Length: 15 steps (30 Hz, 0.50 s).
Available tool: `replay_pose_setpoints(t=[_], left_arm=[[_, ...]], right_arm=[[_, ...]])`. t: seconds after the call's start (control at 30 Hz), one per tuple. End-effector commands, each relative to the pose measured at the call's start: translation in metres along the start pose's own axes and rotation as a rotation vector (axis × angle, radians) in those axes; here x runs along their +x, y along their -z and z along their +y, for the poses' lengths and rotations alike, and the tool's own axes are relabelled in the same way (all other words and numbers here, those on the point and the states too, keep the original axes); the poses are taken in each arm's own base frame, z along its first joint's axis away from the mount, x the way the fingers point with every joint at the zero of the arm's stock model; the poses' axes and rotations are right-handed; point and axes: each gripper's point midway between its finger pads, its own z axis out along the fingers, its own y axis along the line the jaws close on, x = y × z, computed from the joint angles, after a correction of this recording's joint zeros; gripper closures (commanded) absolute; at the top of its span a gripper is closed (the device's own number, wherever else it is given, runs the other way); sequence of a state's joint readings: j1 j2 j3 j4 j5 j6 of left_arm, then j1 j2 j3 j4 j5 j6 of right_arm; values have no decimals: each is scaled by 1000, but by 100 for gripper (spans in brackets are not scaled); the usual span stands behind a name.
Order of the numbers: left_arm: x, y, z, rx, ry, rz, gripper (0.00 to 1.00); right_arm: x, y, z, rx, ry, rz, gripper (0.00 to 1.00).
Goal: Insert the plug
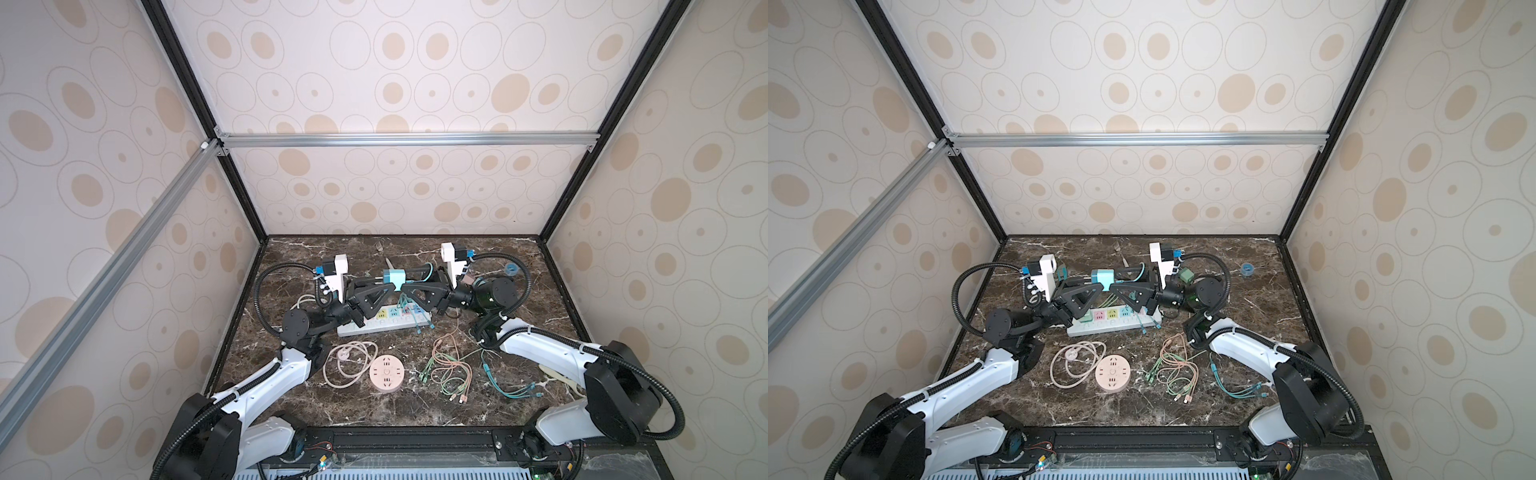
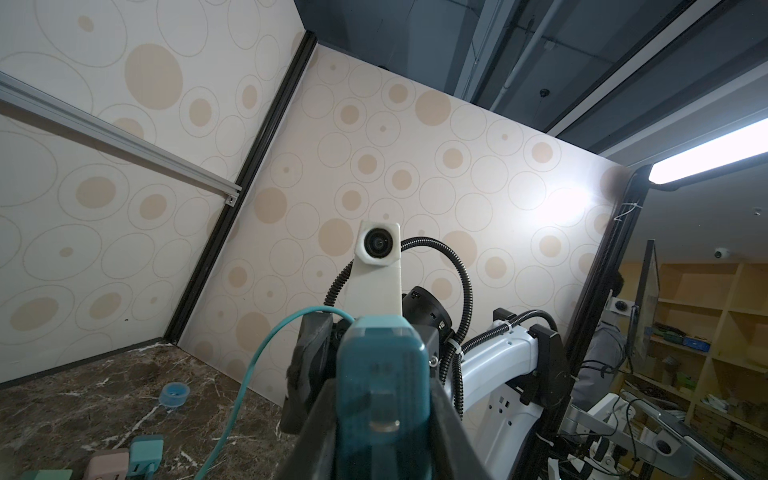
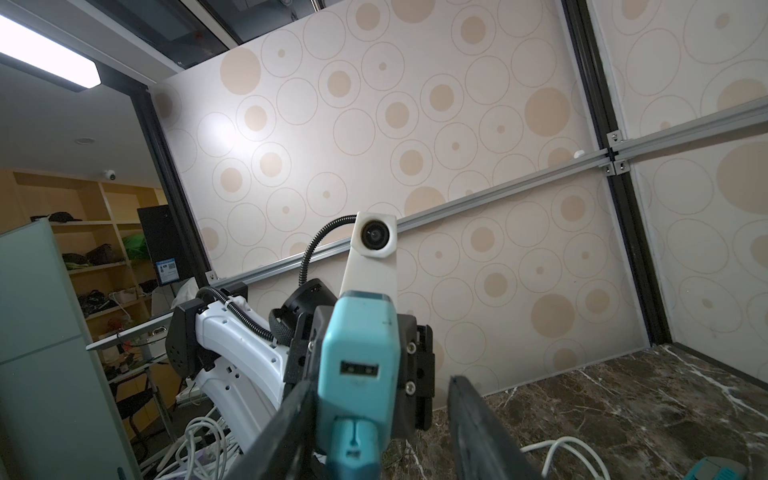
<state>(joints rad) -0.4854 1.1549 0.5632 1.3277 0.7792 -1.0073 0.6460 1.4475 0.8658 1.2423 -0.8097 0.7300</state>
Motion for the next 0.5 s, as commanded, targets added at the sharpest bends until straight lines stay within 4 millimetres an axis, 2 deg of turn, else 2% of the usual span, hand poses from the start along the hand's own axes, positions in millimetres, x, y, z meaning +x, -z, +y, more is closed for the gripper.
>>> replay_pose_setpoints(t=[0.0,0.27,0.47], left_arm=[[-5,0,-24,102,-27,-11,100],[-4,1,-25,105,-31,-11,100],[-4,3,-25,103,-36,-14,100]], right_arm=[[-19,-8,8,-29,35,-59,49],[-15,-19,11,-48,35,-45,54],[-16,-21,14,-56,36,-46,64]])
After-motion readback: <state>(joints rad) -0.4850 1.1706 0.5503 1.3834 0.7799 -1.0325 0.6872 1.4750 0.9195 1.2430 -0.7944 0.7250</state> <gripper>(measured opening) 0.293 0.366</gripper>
